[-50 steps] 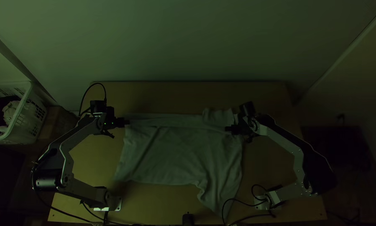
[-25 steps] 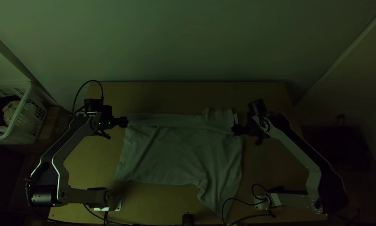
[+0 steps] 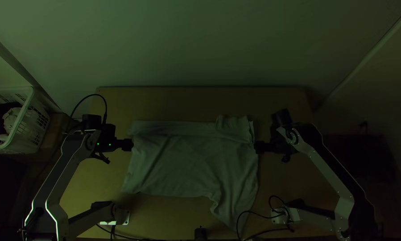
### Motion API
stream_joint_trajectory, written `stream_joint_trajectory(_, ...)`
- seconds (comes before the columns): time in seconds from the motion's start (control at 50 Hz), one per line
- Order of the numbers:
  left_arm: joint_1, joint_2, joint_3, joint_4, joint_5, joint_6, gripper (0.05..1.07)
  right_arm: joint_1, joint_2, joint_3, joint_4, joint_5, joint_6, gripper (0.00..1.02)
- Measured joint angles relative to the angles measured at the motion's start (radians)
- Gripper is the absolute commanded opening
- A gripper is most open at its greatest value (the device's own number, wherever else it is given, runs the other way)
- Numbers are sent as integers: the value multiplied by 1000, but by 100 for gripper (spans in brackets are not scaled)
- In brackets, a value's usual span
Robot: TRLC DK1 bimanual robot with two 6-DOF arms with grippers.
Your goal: Fold the t-shirt
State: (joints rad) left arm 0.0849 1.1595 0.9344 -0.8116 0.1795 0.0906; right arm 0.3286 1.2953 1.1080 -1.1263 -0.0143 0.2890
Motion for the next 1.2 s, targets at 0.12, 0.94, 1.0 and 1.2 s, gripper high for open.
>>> stream_joint_trajectory(0.12,0,-93,-53,-113,-19,55,102,24,-61,-2,-41,0,-2,93)
stream_joint_trajectory(0.94,-30,-115,-190,-472,-166,154,101,110,-125,-218,-212,-110,108,93)
stream_joint_trajectory(1.0,-38,-84,-190,-483,-173,159,101,111,-125,-223,-213,-111,108,93)
stream_joint_trajectory(1.2,-79,5,-224,-481,-235,188,101,116,-125,-240,-215,-117,108,93)
